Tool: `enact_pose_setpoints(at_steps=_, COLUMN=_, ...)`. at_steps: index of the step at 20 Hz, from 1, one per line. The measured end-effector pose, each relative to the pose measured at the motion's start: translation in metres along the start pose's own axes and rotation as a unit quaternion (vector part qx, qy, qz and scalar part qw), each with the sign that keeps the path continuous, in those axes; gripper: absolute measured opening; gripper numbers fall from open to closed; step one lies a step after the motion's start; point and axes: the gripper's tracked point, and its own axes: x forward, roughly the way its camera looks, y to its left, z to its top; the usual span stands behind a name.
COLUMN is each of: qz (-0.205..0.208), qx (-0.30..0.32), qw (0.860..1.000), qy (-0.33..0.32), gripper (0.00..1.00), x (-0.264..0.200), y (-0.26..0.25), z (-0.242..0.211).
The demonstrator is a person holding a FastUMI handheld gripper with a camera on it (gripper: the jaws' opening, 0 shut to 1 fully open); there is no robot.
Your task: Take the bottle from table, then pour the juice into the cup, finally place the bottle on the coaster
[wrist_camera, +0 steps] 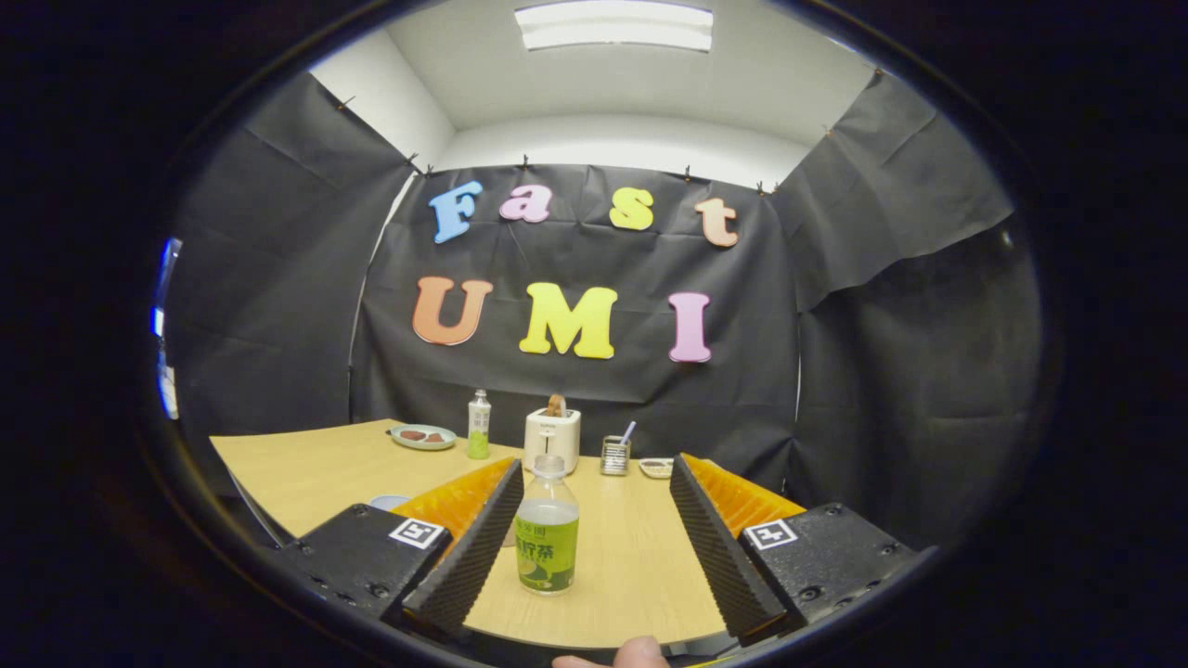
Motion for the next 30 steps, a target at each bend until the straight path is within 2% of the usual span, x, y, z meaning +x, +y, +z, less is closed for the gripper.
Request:
enact_pose_setpoints(at_steps=14, qz=0.035, qx=0.014, qw=0.999, qy=0.021, gripper=1.0, x=0.006, y=0.01, z=-0.019)
enact_pose_setpoints(at_steps=20, qz=0.046, qx=0.0, qw=0.998, qy=0.039, gripper=1.0, x=0.02, y=0.026, z=-0.043)
enact_pose_setpoints(at_steps=30, qz=0.039, qx=0.006, qw=0.996, qy=0.076, gripper=1.0, x=0.049, y=0.042, z=-0.092)
